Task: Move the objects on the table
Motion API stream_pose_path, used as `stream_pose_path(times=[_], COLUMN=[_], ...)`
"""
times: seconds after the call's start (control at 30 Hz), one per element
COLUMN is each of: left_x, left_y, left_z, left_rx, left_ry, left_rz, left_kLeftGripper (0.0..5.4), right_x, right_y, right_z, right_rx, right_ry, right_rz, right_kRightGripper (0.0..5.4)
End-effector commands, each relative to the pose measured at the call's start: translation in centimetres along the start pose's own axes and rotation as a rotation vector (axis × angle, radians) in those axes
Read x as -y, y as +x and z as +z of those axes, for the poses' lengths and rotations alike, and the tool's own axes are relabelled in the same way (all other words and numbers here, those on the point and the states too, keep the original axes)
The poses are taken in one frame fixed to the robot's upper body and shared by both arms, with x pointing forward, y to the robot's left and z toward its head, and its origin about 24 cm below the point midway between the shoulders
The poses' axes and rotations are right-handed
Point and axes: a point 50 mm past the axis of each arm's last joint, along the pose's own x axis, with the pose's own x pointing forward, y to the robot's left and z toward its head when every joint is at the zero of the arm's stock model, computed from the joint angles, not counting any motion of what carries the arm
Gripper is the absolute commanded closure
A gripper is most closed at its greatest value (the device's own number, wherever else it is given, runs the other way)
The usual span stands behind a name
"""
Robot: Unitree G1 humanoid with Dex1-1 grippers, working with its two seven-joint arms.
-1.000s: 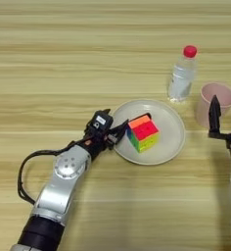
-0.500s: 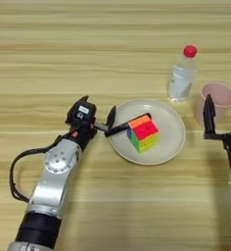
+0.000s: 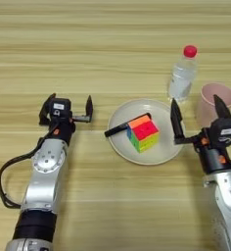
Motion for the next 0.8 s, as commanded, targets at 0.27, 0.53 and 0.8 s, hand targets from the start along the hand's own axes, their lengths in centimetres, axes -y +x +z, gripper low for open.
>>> stream_pose_path(times=[0.27, 0.53, 0.8], left_x=[-0.4, -0.1, -0.1], left_y=[0.3, 0.2, 0.2], left_z=[-0.1, -0.2, -0.5], left_rx=[0.016, 0.014, 0.009], left_ry=[-0.026, -0.029, -0.033], left_rz=[0.067, 0.059, 0.061], left_kLeftGripper=[0.03, 0.03, 0.03], right_x=[-1.3, -2.1, -2.8], right_y=[1.0, 1.2, 1.3], right_z=[-1.8, -2.9, -3.5], right_rx=[-0.066, -0.114, -0.14], right_ry=[0.026, 0.043, 0.052], right_rz=[0.057, 0.102, 0.126], right_kRightGripper=[0.0, 0.0, 0.0])
